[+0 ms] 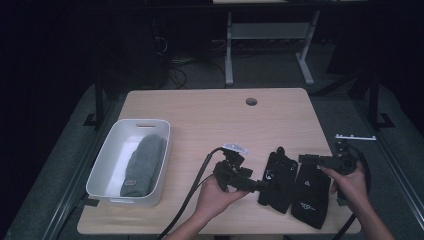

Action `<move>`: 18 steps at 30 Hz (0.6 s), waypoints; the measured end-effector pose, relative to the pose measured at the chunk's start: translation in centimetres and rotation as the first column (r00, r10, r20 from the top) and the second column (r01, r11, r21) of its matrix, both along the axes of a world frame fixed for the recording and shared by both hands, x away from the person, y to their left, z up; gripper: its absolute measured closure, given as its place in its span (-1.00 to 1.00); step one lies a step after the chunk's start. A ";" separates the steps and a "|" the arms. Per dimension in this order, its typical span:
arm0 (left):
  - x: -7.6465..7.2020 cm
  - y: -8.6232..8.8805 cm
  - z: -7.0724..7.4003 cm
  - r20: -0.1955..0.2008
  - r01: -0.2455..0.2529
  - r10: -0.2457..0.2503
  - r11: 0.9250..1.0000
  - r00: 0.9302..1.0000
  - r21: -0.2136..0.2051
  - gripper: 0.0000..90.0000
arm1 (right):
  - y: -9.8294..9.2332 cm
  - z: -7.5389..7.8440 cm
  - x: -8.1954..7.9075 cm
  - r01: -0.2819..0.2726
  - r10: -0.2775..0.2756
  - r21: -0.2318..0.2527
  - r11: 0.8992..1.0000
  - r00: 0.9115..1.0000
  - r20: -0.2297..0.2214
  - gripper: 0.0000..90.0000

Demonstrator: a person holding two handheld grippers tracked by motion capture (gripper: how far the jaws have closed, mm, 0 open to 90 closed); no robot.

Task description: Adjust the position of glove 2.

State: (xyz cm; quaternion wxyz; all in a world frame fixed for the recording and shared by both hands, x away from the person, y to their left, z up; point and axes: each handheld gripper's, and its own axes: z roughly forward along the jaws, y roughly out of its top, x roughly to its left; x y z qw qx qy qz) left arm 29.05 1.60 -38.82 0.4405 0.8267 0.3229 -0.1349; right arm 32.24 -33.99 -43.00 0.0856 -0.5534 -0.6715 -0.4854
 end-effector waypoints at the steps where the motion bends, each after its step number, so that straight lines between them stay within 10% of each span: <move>1: 0.0 -0.1 -0.1 -0.003 0.002 -0.002 1.000 1.000 0.003 -0.50 | -0.2 -0.1 -0.2 0.005 -0.005 -0.007 1.000 1.000 0.005 -0.10; 18: -0.3 -1.1 -0.9 -0.015 0.014 -0.014 1.000 1.000 0.012 -0.51 | -1.8 -2.0 -2.8 0.003 0.000 -0.138 0.990 1.000 0.022 -0.13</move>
